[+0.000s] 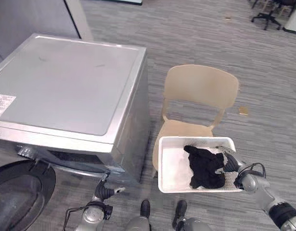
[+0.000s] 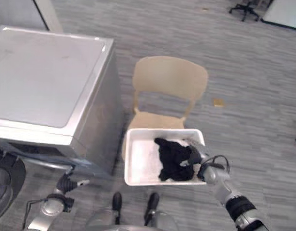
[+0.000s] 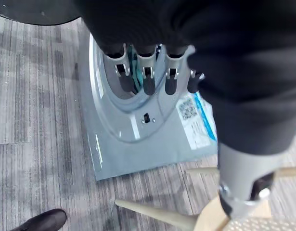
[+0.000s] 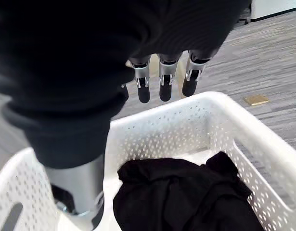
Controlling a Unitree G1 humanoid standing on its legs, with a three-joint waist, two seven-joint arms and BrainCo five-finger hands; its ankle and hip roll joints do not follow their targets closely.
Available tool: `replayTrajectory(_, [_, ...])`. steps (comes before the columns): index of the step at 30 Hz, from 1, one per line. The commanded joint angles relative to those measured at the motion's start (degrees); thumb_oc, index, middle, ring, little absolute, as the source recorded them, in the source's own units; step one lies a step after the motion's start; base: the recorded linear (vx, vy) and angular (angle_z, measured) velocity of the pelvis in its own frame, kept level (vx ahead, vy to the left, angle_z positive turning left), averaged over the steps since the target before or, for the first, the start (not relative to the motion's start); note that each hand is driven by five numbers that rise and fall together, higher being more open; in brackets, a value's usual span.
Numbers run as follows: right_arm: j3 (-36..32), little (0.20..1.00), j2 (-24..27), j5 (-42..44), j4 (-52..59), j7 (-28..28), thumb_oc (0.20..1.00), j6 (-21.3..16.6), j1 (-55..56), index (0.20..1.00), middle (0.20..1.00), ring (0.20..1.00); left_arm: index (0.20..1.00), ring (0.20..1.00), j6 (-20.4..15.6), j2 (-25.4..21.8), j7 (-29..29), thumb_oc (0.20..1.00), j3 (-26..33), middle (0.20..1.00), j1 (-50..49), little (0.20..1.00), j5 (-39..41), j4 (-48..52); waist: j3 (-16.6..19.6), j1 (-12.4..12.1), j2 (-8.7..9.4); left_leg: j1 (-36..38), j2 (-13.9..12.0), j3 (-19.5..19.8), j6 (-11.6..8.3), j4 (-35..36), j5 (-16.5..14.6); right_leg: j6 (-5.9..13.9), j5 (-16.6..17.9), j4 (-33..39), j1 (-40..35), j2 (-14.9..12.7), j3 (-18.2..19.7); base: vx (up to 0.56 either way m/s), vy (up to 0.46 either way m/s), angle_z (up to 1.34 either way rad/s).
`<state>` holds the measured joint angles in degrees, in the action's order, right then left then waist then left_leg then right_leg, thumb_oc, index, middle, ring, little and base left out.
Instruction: Grab the laundry basket,head to the washer,open it,put in the laundry and shut it.
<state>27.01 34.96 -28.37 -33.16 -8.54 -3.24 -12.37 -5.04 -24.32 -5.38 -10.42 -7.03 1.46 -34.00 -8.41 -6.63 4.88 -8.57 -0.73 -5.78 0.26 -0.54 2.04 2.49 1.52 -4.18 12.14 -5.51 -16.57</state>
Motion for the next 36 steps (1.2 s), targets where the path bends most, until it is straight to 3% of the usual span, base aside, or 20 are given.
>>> replayTrajectory(1, [2.0, 1.000, -0.6, -2.3, -3.4, -1.7, 1.000, 0.8, -5.4, 1.000, 1.000, 1.000, 1.000, 1.000, -3.3, -3.0, -2.8, 1.000, 1.9, 1.000, 2.6, 1.000, 0.0, 0.3, -3.3, -2.0, 0.94, -2.6, 1.8, 2.4, 0.37, -2.7, -4.7, 4.08, -2.5, 2.7, -6.1, -1.6, 0.1, -0.11, 0.009, 0.06])
replayTrajectory(5, [6.2, 1.000, -3.4, -3.9, -12.9, -2.9, 1.000, 2.1, -11.5, 1.000, 1.000, 1.000, 1.000, 1.000, -4.2, -3.1, -3.9, 1.000, 0.6, 1.000, 6.0, 1.000, 1.7, -1.6, -5.7, -3.4, 0.27, -6.8, 2.4, 3.7, 0.10, -2.9, -3.2, 4.00, -1.8, 2.3, -2.2, -1.9, -0.3, -0.10, 0.010, 0.15])
replayTrajectory(16, [8.5, 1.000, -3.7, -3.5, -29.5, -7.9, 1.000, 6.9, -24.9, 1.000, 1.000, 1.000, 1.000, 1.000, -5.6, -2.1, -7.2, 1.000, -2.7, 1.000, 12.3, 1.000, 7.2, -1.5, -12.0, -5.3, -3.16, -15.3, 3.0, 4.5, -0.84, -2.8, 0.7, 3.82, -0.3, 0.5, 6.9, -2.8, -1.3, -0.12, 0.018, 0.08])
replayTrajectory(17, [8.3, 0.940, -4.0, -3.0, -28.3, -8.3, 0.940, 7.1, -25.1, 0.940, 0.940, 0.940, 1.000, 1.000, -5.6, -1.7, -7.6, 1.000, -3.1, 1.000, 12.7, 1.000, 7.4, -0.9, -12.3, -5.1, -3.20, -15.3, 3.0, 4.5, -0.88, -2.4, 1.0, 3.87, -0.3, 0.5, 7.2, -2.8, -1.4, -0.08, 0.006, 0.04])
replayTrajectory(18, [8.3, 0.940, -4.0, -3.0, -28.3, -8.2, 0.940, 7.1, -25.1, 0.940, 0.940, 0.940, 1.000, 1.000, -5.6, -1.7, -7.6, 1.000, -3.1, 1.000, 12.7, 1.000, 7.4, -0.9, -12.3, -5.1, -3.20, -15.3, 3.0, 4.5, -0.88, -2.4, 1.0, 3.87, -0.3, 0.5, 7.2, -2.8, -1.4, -0.02, -0.007, 0.04])
replayTrajectory(19, [8.3, 0.507, -4.3, -2.7, -27.5, -8.4, 0.507, 7.1, -24.8, 0.507, 0.507, 0.507, 1.000, 1.000, -5.6, -1.3, -7.7, 1.000, -3.3, 1.000, 12.9, 1.000, 7.5, -0.7, -12.4, -5.0, -3.14, -15.2, 3.0, 4.6, -0.89, -2.1, 1.1, 3.90, -0.2, 0.7, 7.1, -2.8, -1.4, 0.00, 0.000, 0.00])
replayTrajectory(20, [8.4, 0.200, -4.3, -2.7, -26.4, -8.4, 0.200, 7.1, -24.7, 0.200, 0.200, 0.200, 1.000, 1.000, -5.6, -1.1, -7.8, 1.000, -3.4, 1.000, 13.0, 1.000, 7.5, -0.4, -12.4, -4.9, -3.07, -15.1, 3.0, 4.6, -0.89, -1.9, 1.1, 3.93, -0.1, 0.8, 7.0, -2.8, -1.4, 0.00, 0.000, 0.00])
replayTrajectory(26, [5.6, 0.200, -3.8, 0.8, -16.3, -8.7, 0.200, 6.0, -22.6, 0.200, 0.200, 0.200, 1.000, 1.000, -5.3, -0.9, -7.6, 1.000, -3.3, 1.000, 12.8, 1.000, 6.6, 2.6, -12.4, -3.9, -2.50, -12.9, 3.1, 4.5, -0.86, -0.5, 0.9, 4.26, 0.6, 1.8, 5.7, -2.8, -1.1, 0.00, 0.000, 0.00])
replayTrajectory(36, [-7.1, 0.200, -5.9, 15.4, 1.1, -9.7, 0.200, 2.1, -15.7, 0.200, 0.200, 0.200, 1.000, 1.000, -4.3, -1.3, -5.8, 1.000, -0.7, 1.000, 7.8, 1.000, 5.5, 6.0, -10.2, -2.4, -1.63, -7.4, 2.7, 3.6, -0.36, 0.9, -0.5, 4.61, 0.7, 3.3, 1.1, -2.4, 0.2, 0.02, 0.009, -0.04])
